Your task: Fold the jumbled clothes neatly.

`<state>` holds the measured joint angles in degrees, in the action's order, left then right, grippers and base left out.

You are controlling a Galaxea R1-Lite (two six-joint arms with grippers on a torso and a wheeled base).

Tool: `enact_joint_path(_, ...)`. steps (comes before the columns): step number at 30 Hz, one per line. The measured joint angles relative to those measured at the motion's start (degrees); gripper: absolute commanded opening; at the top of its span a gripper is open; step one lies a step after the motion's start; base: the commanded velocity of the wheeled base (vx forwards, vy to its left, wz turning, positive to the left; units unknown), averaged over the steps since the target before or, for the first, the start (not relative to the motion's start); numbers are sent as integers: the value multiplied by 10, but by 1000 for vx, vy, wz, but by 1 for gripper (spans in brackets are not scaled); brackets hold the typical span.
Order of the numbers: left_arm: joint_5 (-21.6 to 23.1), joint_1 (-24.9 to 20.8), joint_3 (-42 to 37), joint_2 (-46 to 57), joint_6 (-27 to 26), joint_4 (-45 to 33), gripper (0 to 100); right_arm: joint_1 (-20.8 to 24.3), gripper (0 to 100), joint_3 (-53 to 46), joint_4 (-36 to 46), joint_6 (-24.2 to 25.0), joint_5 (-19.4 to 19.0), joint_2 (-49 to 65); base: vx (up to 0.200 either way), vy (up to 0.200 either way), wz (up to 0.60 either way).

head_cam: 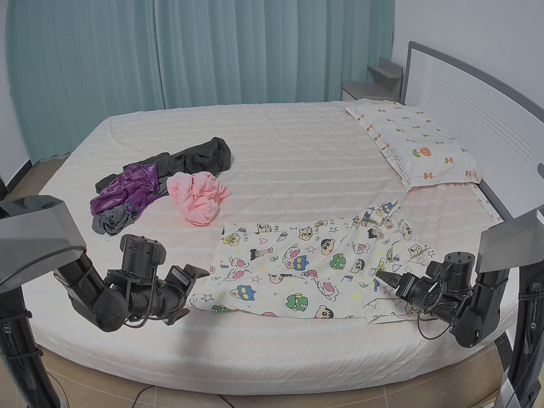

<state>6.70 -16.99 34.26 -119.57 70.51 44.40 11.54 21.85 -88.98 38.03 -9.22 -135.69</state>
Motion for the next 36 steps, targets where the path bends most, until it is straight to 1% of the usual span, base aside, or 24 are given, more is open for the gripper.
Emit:
enact_joint_path(5, 1, 0, -17, 1, -1, 34, 100, -11, 100, 34, 0, 3, -3, -43, 0, 0, 0)
enact_joint_path(13, 2, -1, -26, 2, -2, 39, 100, -16, 100, 45, 0, 3, -3, -69, 0, 0, 0)
enact_joint_path(18, 0, -2, -32, 6, -4, 56, 100, -18, 100, 41, 0, 4, 0, -52, 0, 0, 0)
enact_joint_path(23, -1, -4, -49, 18, -1, 95, 100, -33, 100, 27, 0, 7, 5, -2, 0, 0, 0)
enact_joint_path(29, -1, -5, -76, 30, -1, 132, 100, -63, 100, -1, 0, 9, 4, 60, 200, 0, 0)
enact_joint_path(36, 0, -7, -87, 35, -2, 142, 100, -69, 100, -9, 0, 7, 7, 86, 200, 0, 0)
